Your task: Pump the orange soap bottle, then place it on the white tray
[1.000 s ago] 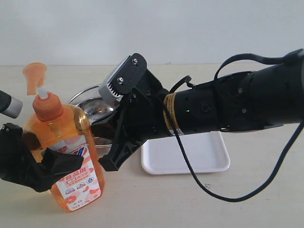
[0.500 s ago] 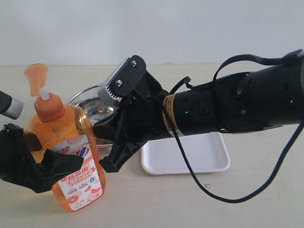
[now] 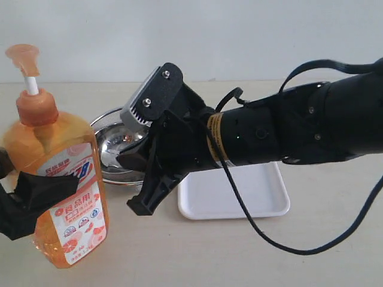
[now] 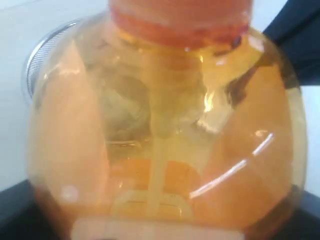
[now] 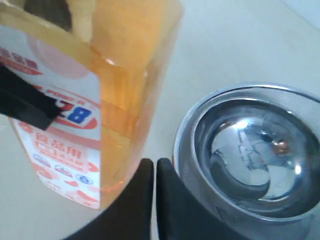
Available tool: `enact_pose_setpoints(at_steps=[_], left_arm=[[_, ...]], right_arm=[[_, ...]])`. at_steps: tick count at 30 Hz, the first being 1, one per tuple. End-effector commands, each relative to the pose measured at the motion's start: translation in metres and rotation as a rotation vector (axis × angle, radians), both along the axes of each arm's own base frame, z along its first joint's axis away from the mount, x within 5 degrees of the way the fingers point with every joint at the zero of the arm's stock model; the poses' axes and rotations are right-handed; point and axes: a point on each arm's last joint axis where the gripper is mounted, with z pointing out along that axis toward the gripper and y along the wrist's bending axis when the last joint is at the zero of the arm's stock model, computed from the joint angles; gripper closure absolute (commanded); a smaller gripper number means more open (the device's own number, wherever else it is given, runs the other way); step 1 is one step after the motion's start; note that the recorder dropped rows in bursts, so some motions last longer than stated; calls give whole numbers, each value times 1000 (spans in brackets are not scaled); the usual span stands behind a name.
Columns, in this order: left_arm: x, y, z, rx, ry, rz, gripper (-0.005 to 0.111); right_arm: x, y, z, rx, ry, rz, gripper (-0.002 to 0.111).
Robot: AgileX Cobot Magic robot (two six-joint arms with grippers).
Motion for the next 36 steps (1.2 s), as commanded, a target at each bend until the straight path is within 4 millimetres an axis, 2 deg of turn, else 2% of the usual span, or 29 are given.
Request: enact_pose_setpoints(at_steps=[1,7,18,24,29,36], left_arm=[[-10,7,13,0,-36,52,102],[-13,18,15,28,-29,167,102],[-3,31,26,47,-176,289,102],[15,52,20,73,-186,439,102],[29,61,14,93,-205,507,102],[57,60,14,177,-198,473,102]], right_arm=[[1,-10,22,-12,-75,-74,109],[2,-21,38,-29,-136,-142,109],[10,-14,64,37,-184,-157,109],[8,-10,70,72,-188,-118,109],[5,-7,75,95,-202,-76,109],[0,4,108,210,-218,52,109]])
